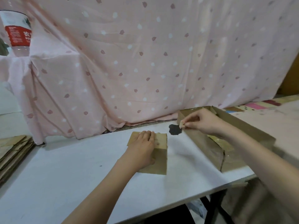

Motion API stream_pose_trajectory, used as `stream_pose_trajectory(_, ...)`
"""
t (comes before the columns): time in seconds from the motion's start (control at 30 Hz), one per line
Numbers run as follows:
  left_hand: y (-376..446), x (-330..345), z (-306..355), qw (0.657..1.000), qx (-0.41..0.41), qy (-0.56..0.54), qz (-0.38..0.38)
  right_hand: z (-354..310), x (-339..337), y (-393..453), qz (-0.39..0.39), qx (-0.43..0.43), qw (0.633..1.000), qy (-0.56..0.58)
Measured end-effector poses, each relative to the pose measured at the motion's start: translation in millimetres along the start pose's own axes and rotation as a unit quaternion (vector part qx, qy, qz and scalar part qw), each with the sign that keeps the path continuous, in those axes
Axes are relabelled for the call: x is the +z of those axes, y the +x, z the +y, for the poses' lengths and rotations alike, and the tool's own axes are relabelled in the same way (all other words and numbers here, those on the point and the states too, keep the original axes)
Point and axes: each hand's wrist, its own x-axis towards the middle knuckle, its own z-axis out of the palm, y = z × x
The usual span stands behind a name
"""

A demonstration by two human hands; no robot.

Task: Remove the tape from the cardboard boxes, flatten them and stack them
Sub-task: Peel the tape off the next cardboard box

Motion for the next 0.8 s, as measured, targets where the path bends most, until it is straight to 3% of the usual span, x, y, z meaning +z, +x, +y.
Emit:
stream_pose_trajectory(0.07,11,1,13,1.000,0.005,0.004,0.000,20,-22,-2,0.043,0.031,0.999,-0.005)
stream_pose_trajectory(0.27,37,8,35,1.000,0.017,0.013,0.019,77,-57,-3,0.115,0.093,0.974,-0.174)
stream_pose_trajectory(0.53,50,15,40,1.000,0.010,0.022,0.018,125,-43,10,0.060,0.110,0.968,-0.218)
stream_pose_trajectory(0.8,51,18,39,0.999,0.015,0.020,0.027,126,-30,18,0.022,0.116,0.960,-0.254)
